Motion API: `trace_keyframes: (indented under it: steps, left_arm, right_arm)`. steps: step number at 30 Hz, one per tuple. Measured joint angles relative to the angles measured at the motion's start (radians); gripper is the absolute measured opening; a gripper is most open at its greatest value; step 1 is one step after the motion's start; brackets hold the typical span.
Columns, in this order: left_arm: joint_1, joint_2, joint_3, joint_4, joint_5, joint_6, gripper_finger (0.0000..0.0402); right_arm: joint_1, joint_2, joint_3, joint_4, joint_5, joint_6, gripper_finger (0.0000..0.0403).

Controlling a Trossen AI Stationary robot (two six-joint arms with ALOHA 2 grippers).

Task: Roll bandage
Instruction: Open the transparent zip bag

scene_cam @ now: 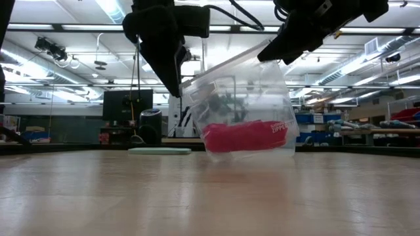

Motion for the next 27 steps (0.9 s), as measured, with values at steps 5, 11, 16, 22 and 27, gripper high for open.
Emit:
trace_keyframes:
  steps: [5,11,16,22,27]
  left_arm:
    - [-0.038,0.0,0.0,0.022,-0.046,-0.001,0.0155]
    - [-0.092,0.0,0.0,0.027,-0.121,-0.025,0.0142]
    - [-0.148,0.0,-0.001,0.083,-0.18,-0.044,0.0135]
    - [-0.22,-0.001,-0.068,0.34,-0.252,-0.047,0.0135]
    - [-0.268,-0.001,-0.196,0.727,-0.263,-0.031,0.0135]
  right_arm:
    - [0.0,0.0,0.0,-0.013,0.0,0.003,0.0]
    - [0.002,-0.009,0.0,-0.051,0.0,0.02,0.0]
    - [0.023,-0.039,0.0,-0.113,-0.008,0.048,0.0]
    - [0.053,-0.102,0.0,-0.209,-0.022,0.108,0.0]
    - [0.088,-0.14,0.0,-0.284,0.045,0.168,0.0]
